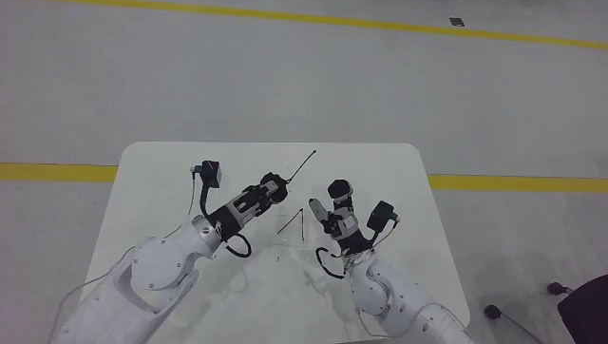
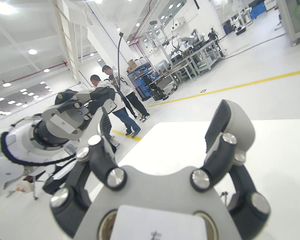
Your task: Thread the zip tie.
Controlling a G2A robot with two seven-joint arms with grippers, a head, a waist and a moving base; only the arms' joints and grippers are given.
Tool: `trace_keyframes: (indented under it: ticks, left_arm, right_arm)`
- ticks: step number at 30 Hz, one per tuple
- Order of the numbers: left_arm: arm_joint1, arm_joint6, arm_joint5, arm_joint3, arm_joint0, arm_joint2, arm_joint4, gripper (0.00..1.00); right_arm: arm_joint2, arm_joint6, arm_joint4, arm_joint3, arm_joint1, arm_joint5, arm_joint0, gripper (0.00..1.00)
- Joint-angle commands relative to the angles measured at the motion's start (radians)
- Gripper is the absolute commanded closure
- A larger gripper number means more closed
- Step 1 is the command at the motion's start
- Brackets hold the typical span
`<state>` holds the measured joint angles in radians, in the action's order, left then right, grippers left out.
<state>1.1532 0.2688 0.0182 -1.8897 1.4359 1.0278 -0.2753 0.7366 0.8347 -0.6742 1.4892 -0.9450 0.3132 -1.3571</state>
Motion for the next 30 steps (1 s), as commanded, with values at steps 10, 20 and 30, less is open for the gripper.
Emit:
trace_keyframes:
  ticks: [10, 20, 30]
  left_arm:
    - [0.005, -0.024, -0.007, 0.011, 0.007, 0.002, -0.067, 1.00]
    - [0.032, -0.128, 0.020, 0.017, 0.042, 0.005, -0.436, 1.00]
    - [0.055, -0.101, 0.093, 0.044, 0.071, -0.015, -0.714, 1.00]
  right_arm:
    - [0.001, 0.004, -0.004, -0.001, -0.001, -0.004, -0.001, 0.00]
    - [0.049, 0.086, -0.249, -0.001, -0.019, -0.120, 0.001, 0.00]
    - [0.053, 0.140, -0.395, -0.023, -0.055, -0.191, 0.026, 0.00]
